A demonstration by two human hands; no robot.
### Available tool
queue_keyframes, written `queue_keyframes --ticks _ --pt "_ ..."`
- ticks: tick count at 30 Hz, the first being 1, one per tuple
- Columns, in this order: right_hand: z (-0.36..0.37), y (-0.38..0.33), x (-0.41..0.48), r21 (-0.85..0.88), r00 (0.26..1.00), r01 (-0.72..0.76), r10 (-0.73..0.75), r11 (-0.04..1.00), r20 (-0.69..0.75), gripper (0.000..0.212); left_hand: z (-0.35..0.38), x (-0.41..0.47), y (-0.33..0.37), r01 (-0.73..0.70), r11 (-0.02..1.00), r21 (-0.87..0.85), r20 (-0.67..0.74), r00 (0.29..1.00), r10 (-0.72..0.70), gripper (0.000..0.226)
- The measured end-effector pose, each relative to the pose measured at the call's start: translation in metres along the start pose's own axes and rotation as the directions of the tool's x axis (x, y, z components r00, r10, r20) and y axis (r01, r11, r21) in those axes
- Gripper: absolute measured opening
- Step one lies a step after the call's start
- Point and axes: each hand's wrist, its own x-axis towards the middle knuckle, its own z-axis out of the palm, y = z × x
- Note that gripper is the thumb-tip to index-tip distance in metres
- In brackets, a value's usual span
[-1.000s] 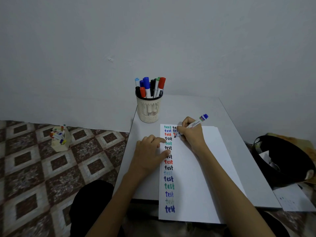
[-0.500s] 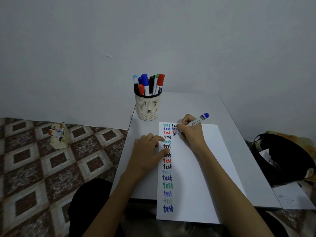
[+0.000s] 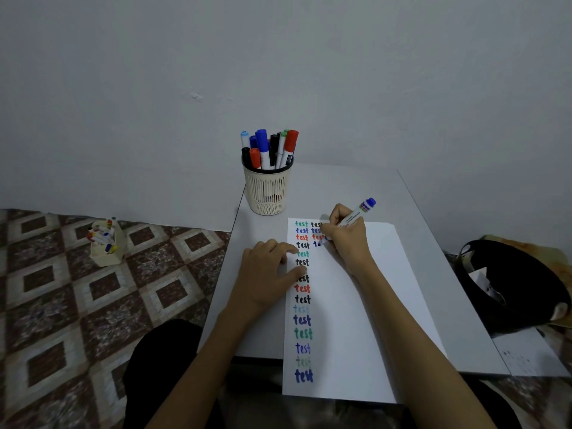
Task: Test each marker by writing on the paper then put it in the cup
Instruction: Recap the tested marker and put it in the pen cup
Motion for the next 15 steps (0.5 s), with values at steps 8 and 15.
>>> queue_keyframes --ticks 8,15 --pt "0.0003 0.0004 -0.0009 -0.007 1.000 0.013 -0.013 1.000 0.007 0.035 -0.0006 0.0006 0.0009 0.004 1.000 0.010 0.009 1.000 -0.004 0.057" --pt "-0.0006 -0.0009 -0.0011 0.001 0.997 0.023 -0.022 1.000 -0.077 0.037 -0.0003 0.0010 0.0004 0.004 1.000 0.007 -0.002 1.000 -0.004 0.056"
